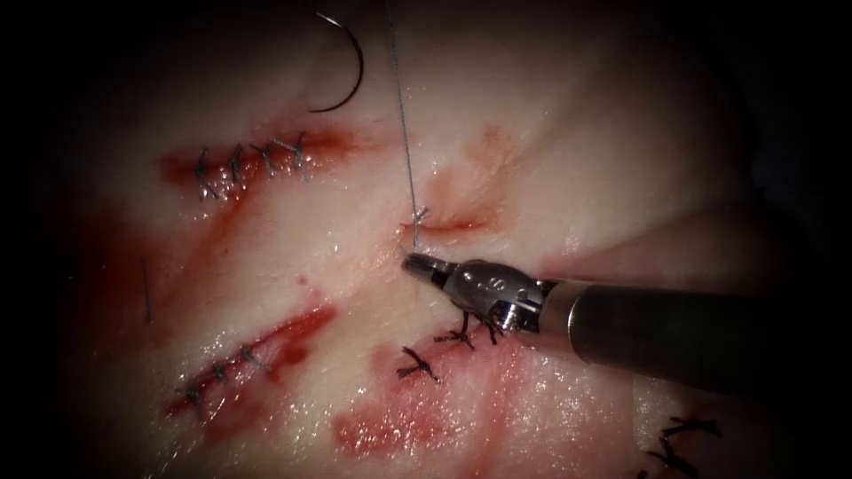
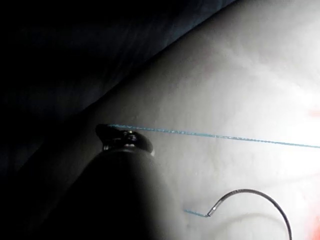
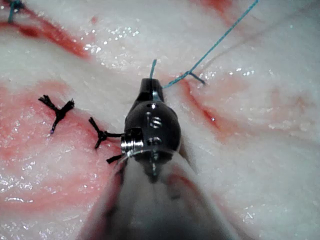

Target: Wound Closure

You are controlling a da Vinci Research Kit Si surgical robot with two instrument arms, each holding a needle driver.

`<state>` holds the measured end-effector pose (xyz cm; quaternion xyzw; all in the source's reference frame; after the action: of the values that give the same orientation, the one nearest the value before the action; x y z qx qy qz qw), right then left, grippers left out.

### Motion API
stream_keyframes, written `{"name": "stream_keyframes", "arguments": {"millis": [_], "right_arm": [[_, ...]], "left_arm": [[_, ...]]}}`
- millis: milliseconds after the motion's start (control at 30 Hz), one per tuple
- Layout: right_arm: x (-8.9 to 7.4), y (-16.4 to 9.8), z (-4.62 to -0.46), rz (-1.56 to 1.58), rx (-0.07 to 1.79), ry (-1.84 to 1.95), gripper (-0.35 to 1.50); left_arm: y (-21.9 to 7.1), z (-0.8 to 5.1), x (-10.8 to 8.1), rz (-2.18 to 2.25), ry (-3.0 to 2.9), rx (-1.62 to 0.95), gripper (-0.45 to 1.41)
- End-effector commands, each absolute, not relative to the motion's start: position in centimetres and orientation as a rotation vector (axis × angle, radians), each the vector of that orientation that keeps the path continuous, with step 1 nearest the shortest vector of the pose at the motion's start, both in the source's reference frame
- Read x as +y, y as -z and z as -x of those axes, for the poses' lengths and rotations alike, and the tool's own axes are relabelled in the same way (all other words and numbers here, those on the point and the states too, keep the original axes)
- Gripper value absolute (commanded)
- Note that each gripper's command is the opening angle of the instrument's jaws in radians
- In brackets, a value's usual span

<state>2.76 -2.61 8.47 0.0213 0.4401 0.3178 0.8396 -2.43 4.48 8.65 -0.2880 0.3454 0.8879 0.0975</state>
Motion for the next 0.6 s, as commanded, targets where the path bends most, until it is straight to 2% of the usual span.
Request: {"name": "stream_keyframes", "arguments": {"millis": [33, 600], "right_arm": [[-2.6, -8.49, -2.84, -0.048, 0.935, -0.666, -0.35], [-2.98, -8.37, -3.06, -0.111, 0.917, -0.634, -0.35]], "left_arm": [[-8.67, 2.49, 4.62, 0.858, -2.621, 1.032, -0.45], [-8.92, 2.88, 4.93, 0.861, -2.62, 1.074, -0.45]]}}
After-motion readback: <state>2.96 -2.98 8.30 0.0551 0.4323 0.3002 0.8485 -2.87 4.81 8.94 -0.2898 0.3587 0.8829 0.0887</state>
